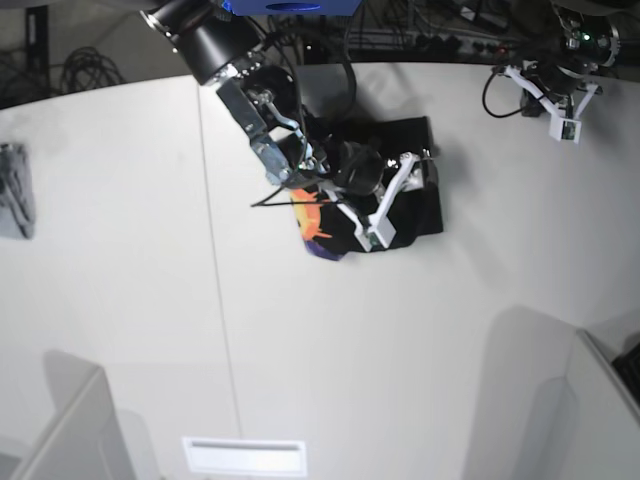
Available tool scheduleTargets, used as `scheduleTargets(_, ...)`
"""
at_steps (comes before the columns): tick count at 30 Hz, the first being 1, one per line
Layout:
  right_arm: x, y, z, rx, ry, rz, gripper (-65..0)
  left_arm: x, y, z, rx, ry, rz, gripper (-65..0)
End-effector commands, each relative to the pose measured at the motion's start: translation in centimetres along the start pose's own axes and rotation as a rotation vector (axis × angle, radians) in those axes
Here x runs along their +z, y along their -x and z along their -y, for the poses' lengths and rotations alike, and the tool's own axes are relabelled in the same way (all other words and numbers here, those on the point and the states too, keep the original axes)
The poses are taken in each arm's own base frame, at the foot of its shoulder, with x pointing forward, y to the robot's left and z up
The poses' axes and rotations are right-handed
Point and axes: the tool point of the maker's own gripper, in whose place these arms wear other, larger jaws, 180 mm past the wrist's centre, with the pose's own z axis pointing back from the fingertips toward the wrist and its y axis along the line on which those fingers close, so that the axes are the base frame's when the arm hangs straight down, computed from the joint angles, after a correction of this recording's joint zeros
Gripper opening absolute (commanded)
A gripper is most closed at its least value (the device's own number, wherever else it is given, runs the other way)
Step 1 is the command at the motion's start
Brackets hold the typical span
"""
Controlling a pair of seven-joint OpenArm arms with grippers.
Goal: Fold the T-shirt properly
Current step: 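Drag the folded bundle with the right gripper while the left gripper holds it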
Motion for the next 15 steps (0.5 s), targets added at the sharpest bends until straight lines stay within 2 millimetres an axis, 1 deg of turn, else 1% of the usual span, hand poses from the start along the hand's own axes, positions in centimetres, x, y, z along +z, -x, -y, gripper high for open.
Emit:
scheduleTargets(1,0.2,-1.8,-1.3,0.025,-0.032,0.047,-22.7,0.5,-0.6,-0.4,-0.014,-0.007,0.024,-65.0)
scheduleTargets(2,0.1,-1.8,-1.6,0.044,-0.036,0.043,-22.7,0.6,-0.6,-0.7,-0.014,-0.012,0.026,-65.0)
scheduleTargets(4,-0.4,-1.3,-2.8,0.094,-0.051,0.017,-22.7,0.6,-0.6,-0.7,-0.017,-0.012,0.025,-65.0)
scheduleTargets(6,-1.0,-0.2,-4.0,0.157,-0.066,-0.023,-22.7,0.6,-0.7,-0.7,-0.017,-0.014,0.027,-65.0)
scheduleTargets(9,-1.7,0.5,-6.4,0.255,-0.098,-0.058,-23.0,0.5,-0.8,-0.7,-0.017,-0.014,0.030,-65.0)
scheduleTargets(12,-1.7,0.4,-8.3,0.357,-0.125,-0.067,-24.5,0.5,-0.9,-0.8,-0.017,-0.015,0.032,-65.0)
scheduleTargets(15,-0.5,-0.6,-10.6,0.429,-0.170,-0.023,-26.6,0.5,-0.9,-0.8,-0.017,-0.015,0.032,-65.0)
